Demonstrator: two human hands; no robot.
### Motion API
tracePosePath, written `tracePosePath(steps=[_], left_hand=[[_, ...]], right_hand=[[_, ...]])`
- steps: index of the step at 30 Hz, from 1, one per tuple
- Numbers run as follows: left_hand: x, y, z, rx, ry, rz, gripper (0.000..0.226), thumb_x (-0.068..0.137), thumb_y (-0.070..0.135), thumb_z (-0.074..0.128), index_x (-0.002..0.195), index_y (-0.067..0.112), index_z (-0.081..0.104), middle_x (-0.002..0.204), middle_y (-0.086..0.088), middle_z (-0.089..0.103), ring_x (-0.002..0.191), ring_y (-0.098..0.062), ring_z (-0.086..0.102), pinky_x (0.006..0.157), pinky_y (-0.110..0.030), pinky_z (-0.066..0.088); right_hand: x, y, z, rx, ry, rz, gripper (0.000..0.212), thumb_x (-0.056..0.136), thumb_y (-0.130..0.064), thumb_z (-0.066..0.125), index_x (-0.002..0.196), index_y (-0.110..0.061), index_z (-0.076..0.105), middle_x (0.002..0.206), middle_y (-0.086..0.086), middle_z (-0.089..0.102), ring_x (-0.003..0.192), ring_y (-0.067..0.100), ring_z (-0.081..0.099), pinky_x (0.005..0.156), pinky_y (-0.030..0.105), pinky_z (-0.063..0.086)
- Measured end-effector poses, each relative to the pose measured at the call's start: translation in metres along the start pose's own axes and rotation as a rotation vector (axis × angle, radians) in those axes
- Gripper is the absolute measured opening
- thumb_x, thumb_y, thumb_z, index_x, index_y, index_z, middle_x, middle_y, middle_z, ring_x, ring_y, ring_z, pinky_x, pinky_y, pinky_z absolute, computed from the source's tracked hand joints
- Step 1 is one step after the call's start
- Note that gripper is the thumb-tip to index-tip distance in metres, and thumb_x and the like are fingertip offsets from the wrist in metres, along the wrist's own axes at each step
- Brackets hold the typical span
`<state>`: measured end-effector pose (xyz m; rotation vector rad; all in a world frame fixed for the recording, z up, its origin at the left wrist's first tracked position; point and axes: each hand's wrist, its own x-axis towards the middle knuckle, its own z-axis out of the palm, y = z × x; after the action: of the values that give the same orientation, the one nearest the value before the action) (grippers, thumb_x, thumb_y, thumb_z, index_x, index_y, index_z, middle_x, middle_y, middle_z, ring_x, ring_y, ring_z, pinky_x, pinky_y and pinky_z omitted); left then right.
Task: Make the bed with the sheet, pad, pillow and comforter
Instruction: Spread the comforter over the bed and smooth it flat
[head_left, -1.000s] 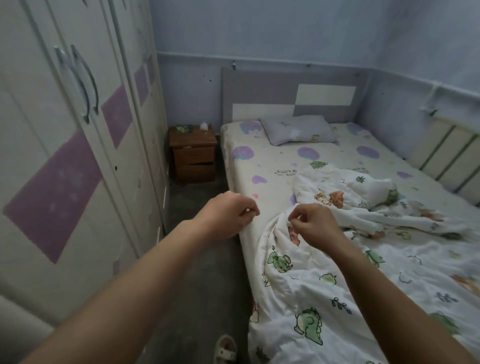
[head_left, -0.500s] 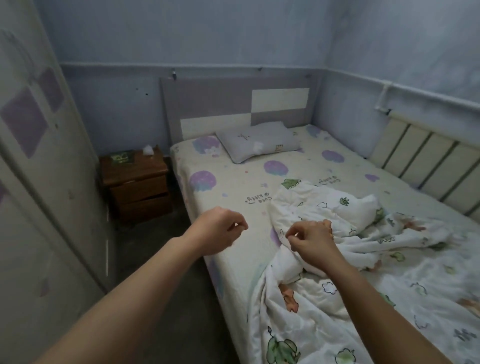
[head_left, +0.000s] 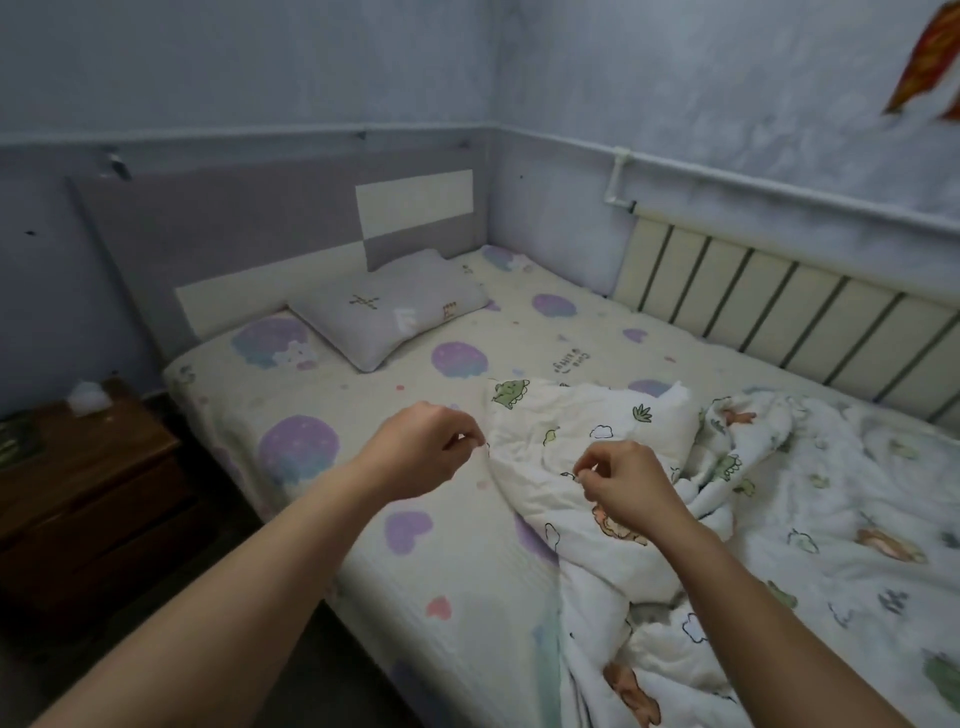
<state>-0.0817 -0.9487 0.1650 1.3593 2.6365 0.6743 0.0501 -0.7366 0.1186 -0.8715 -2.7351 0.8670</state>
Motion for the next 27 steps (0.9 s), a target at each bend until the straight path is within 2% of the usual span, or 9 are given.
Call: tracePosePath(steps=[4,7,10,13,16,18,20,22,27], left_hand=[[0.035,-0.063,-0.030,0.018,-0.037,0.061,0.022,0.093,0.020,0.052,0.103,0.021,0.071,0.057,0.019,0.047,0.067,-0.012,0.055,0.073,-0.033,0.051],[0.076,-0.106,-0.036,0.009,-0.097,0.106,0.021,0.092,0.020,0.052,0.100,0.019,0.071,0.054,0.021,0.047,0.064,-0.011,0.052,0.079,-0.033,0.051],[0.117,-0.128,-0.026,-0.011,-0.135,0.133,0.021,0.093,0.020,0.052,0.100,0.019,0.071,0.054,0.020,0.048,0.062,-0.011,0.051,0.063,-0.025,0.044],[0.161,-0.145,-0.007,-0.043,-0.185,0.155,0.020,0.093,0.021,0.052,0.100,0.021,0.071,0.056,0.017,0.052,0.062,-0.012,0.056,0.062,-0.024,0.043],[0.218,-0.161,0.020,-0.081,-0.244,0.160,0.019,0.093,0.021,0.051,0.098,0.023,0.070,0.055,0.014,0.057,0.059,-0.011,0.061,0.055,-0.019,0.040],[0.262,-0.172,0.040,-0.110,-0.300,0.179,0.020,0.092,0.020,0.051,0.100,0.022,0.070,0.055,0.014,0.057,0.054,-0.006,0.057,0.060,-0.024,0.045],[0.306,-0.184,0.059,-0.109,-0.372,0.194,0.021,0.092,0.020,0.051,0.101,0.023,0.070,0.055,0.015,0.057,0.055,-0.002,0.055,0.066,-0.027,0.048],[0.343,-0.197,0.078,-0.101,-0.412,0.198,0.021,0.092,0.021,0.051,0.101,0.025,0.070,0.057,0.016,0.057,0.057,-0.005,0.056,0.069,-0.027,0.049],[0.429,-0.231,0.135,-0.159,-0.426,0.163,0.021,0.092,0.019,0.050,0.098,0.024,0.070,0.062,0.012,0.061,0.060,-0.008,0.060,0.070,-0.028,0.051]], right_hand=[[0.027,-0.043,0.022,0.027,0.030,0.052,0.018,0.076,-0.017,0.058,0.068,-0.030,0.066,0.061,-0.003,0.065,0.053,0.014,0.057,0.062,0.032,0.054],[0.052,-0.057,0.044,0.014,0.064,0.130,0.016,0.072,-0.019,0.058,0.064,-0.032,0.064,0.056,-0.007,0.063,0.061,0.016,0.061,0.072,0.038,0.053],[0.076,-0.055,0.057,-0.012,0.066,0.192,0.019,0.074,-0.014,0.060,0.067,-0.030,0.065,0.056,-0.007,0.061,0.064,0.018,0.061,0.071,0.037,0.052],[0.105,-0.046,0.068,-0.013,0.083,0.251,0.017,0.076,-0.013,0.059,0.071,-0.027,0.069,0.057,-0.006,0.063,0.065,0.017,0.062,0.068,0.032,0.052],[0.150,-0.027,0.083,-0.019,0.094,0.328,0.019,0.079,-0.014,0.057,0.073,-0.028,0.067,0.063,-0.005,0.066,0.069,0.010,0.060,0.058,0.022,0.037],[0.186,-0.015,0.092,-0.035,0.092,0.390,0.018,0.082,-0.015,0.056,0.078,-0.027,0.068,0.070,-0.004,0.069,0.067,0.002,0.051,0.055,0.019,0.031],[0.225,0.000,0.106,0.021,0.098,0.434,0.019,0.081,-0.013,0.056,0.073,-0.028,0.066,0.066,-0.002,0.067,0.064,0.008,0.055,0.056,0.023,0.041],[0.256,0.012,0.120,0.038,0.066,0.495,0.019,0.079,-0.013,0.057,0.072,-0.028,0.065,0.064,-0.003,0.065,0.068,0.015,0.061,0.055,0.024,0.042],[0.323,0.052,0.153,0.015,0.003,0.565,0.017,0.083,-0.016,0.055,0.085,-0.024,0.071,0.072,-0.008,0.060,0.077,0.017,0.063,0.067,0.026,0.049]])
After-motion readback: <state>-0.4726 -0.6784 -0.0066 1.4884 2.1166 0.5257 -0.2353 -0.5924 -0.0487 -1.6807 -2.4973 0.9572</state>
